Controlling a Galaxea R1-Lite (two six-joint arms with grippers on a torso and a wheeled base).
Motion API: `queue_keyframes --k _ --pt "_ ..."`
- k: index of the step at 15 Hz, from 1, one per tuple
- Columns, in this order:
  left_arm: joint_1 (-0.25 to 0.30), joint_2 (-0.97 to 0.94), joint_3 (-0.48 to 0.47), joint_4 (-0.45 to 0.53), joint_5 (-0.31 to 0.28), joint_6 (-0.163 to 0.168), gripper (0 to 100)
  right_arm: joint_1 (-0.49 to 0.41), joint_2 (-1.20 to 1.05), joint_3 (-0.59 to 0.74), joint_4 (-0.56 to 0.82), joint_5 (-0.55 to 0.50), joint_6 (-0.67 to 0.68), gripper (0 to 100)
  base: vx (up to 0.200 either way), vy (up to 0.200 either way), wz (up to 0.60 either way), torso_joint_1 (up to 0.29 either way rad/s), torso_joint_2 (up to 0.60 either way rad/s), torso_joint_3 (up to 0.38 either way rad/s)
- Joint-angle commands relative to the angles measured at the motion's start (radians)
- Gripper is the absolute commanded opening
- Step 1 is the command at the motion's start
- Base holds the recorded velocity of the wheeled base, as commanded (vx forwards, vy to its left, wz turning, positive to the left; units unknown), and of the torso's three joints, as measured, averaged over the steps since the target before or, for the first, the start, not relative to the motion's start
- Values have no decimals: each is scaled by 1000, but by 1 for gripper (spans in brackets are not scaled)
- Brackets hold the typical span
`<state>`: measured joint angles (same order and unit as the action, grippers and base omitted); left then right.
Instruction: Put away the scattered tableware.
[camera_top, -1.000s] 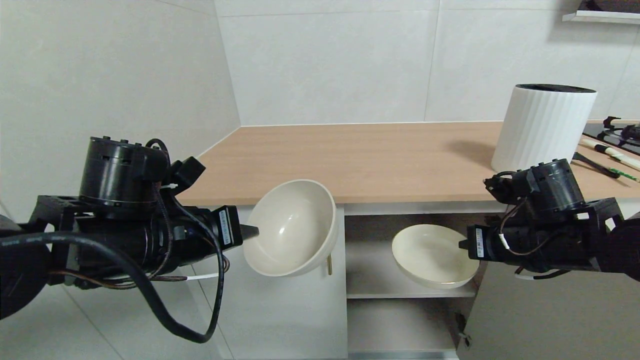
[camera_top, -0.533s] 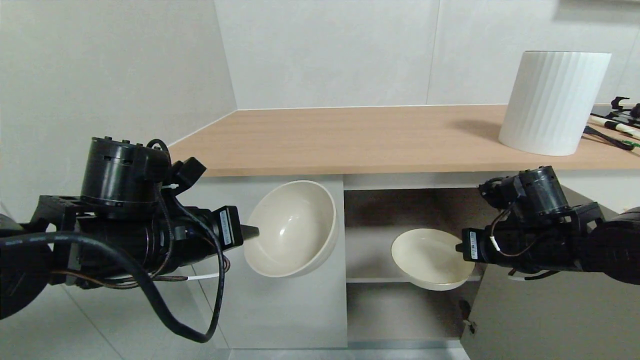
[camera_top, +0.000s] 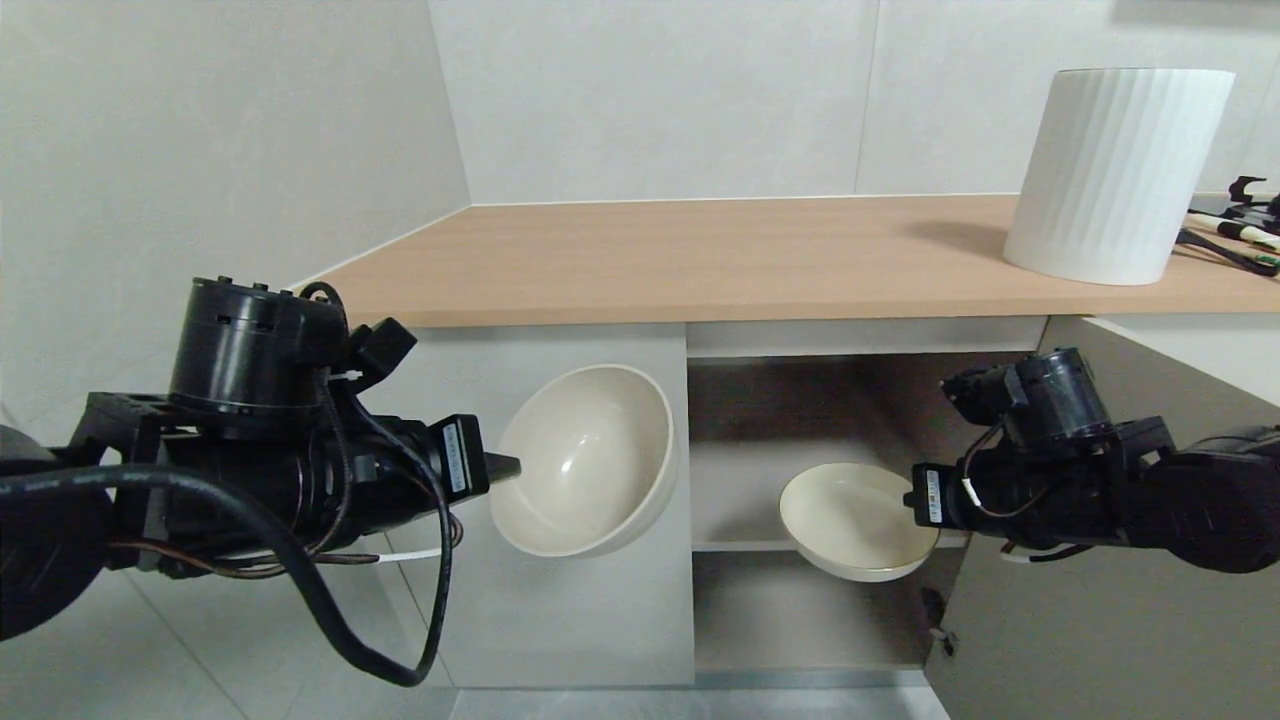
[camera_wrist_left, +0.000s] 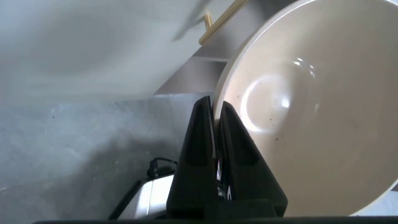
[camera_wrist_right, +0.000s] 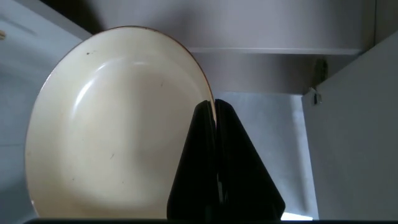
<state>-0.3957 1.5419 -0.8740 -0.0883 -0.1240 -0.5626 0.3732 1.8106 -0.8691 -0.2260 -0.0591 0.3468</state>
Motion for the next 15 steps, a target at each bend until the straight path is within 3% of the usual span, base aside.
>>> queue_keyframes --k 1,4,8,15 --pt "-15 9 0 1 -6 1 0 7 65 -1 -27 -11 0 0 0 0 0 0 0 0" --pt "-55 37 1 2 -5 1 0 7 188 -16 -144 -33 11 0 0 0 0 0 0 0" --pt "-81 75 4 5 -3 0 0 13 440 -97 -302 -143 57 0 0 0 0 0 0 0" --pt "-83 118 3 5 1 0 0 10 648 -298 -296 -257 93 0 0 0 0 0 0 0"
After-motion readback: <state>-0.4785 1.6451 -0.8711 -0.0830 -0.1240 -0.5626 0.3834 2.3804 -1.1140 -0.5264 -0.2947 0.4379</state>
